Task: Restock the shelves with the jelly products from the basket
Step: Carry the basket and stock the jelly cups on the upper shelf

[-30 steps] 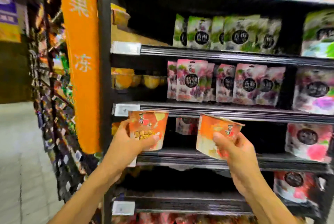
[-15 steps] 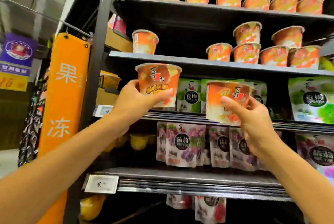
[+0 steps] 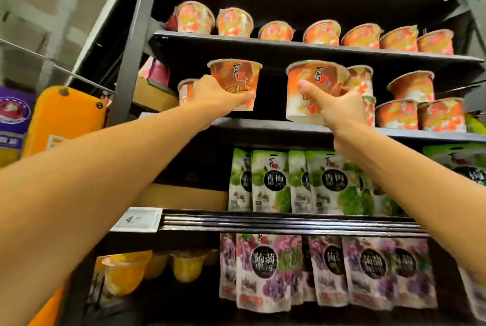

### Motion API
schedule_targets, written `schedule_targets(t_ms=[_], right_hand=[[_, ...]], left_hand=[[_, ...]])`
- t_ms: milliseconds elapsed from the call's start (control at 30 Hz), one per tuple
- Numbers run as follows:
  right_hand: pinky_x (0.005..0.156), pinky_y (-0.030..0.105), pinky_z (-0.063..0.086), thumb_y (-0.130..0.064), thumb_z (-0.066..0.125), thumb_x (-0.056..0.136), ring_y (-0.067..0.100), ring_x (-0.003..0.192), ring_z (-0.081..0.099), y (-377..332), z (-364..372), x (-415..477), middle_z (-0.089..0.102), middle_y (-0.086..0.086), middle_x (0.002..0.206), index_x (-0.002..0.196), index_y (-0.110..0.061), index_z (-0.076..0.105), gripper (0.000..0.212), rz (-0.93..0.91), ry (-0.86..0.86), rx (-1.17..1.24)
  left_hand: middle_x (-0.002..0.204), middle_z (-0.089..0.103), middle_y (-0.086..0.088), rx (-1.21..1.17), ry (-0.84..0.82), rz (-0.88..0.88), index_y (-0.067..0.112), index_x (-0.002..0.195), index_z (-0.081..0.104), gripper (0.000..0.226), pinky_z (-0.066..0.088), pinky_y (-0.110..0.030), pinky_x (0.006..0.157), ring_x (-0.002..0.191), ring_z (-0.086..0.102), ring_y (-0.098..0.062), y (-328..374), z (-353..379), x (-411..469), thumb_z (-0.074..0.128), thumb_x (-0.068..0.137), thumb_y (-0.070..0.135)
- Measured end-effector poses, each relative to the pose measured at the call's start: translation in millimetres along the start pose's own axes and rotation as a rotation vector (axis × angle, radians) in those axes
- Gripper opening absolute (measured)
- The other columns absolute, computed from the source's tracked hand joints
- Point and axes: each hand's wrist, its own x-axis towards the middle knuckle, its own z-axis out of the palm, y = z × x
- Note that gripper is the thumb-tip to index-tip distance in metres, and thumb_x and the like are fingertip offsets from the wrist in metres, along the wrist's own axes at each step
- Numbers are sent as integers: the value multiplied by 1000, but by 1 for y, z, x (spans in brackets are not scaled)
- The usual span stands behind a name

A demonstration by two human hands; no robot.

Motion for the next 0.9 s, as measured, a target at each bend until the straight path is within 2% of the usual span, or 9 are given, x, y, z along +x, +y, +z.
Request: schedule_targets(t_ms=[67,133,233,300,400,500,667,800,900], right_hand=[[76,24,45,-65,82,52,15,102,63,0,2,10,66,1,113,127,-12,54,96,0,17,-23],[74,24,48,-62,83,54,15,100,64,1,2,19,67,1,111,125,-12,55,92,-6,27,-56],[88,35,54,-63,83,51,18,101,65,5,-1,30,68,3,111,126,-12,55,95,-4,-3,-108],[91,37,54,-65,82,51,18,101,65,7,-1,38,68,3,112,125,-13,57,94,-10,-7,-149],[92,38,55,-61,84,54,18,102,66,8,3,50,67,4,113,125,-13,57,90,-8,-10,-146],[91,38,55,-59,84,56,18,102,66,6,13,57,68,3,111,122,-12,59,85,10,-13,-143],[96,39,52,-63,82,58,21,109,62,10,35,67,65,6,117,127,-10,55,91,38,-9,-222],[99,40,50,-63,81,61,24,115,58,21,51,72,60,9,125,133,-7,48,97,38,10,-297],[88,30,47,-60,81,65,18,114,52,32,59,75,55,8,129,136,-5,42,98,32,29,-339]], left_hand=[[103,67,0,30,-21,-11,16,111,65,65,51,-28,80,99,62,-16,-6,11,9,82,64,58],[93,64,-2,35,-43,-16,12,103,64,60,47,-27,66,96,63,-20,-12,22,14,81,67,56],[85,64,-5,22,-32,-3,7,101,67,56,49,-30,66,95,67,-25,-19,34,23,82,69,50],[100,68,-10,86,11,-12,2,114,61,74,48,-32,70,98,66,-25,-18,38,28,81,67,56],[123,58,-13,215,78,-2,-2,134,34,103,43,-32,72,110,59,-28,-15,42,32,80,65,60],[131,52,-16,339,69,46,-2,139,22,106,41,-34,76,116,55,-32,-14,45,35,76,71,60],[127,56,-17,568,45,64,-2,135,33,95,39,-35,75,115,57,-34,-17,50,38,67,76,64],[123,58,-18,605,78,47,-4,132,38,96,45,-38,77,111,59,-34,-22,48,35,55,78,74],[107,63,-15,682,228,232,5,104,55,66,41,-39,68,91,58,-29,-32,28,27,47,87,69]])
